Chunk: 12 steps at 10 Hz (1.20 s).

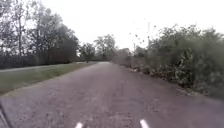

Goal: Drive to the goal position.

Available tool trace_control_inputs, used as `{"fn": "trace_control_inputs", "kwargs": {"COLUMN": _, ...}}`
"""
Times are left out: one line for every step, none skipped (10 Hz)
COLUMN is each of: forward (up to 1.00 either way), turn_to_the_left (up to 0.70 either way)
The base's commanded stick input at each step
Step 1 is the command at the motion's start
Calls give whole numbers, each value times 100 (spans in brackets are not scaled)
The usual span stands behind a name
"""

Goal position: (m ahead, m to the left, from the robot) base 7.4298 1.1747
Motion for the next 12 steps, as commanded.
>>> {"fn": "trace_control_inputs", "kwargs": {"forward": 70, "turn_to_the_left": 0}}
{"fn": "trace_control_inputs", "kwargs": {"forward": 70, "turn_to_the_left": 0}}
{"fn": "trace_control_inputs", "kwargs": {"forward": 70, "turn_to_the_left": 0}}
{"fn": "trace_control_inputs", "kwargs": {"forward": 70, "turn_to_the_left": 0}}
{"fn": "trace_control_inputs", "kwargs": {"forward": 70, "turn_to_the_left": 0}}
{"fn": "trace_control_inputs", "kwargs": {"forward": 70, "turn_to_the_left": 0}}
{"fn": "trace_control_inputs", "kwargs": {"forward": 70, "turn_to_the_left": 0}}
{"fn": "trace_control_inputs", "kwargs": {"forward": 70, "turn_to_the_left": 0}}
{"fn": "trace_control_inputs", "kwargs": {"forward": 70, "turn_to_the_left": 0}}
{"fn": "trace_control_inputs", "kwargs": {"forward": 70, "turn_to_the_left": 0}}
{"fn": "trace_control_inputs", "kwargs": {"forward": 70, "turn_to_the_left": 0}}
{"fn": "trace_control_inputs", "kwargs": {"forward": 70, "turn_to_the_left": 0}}
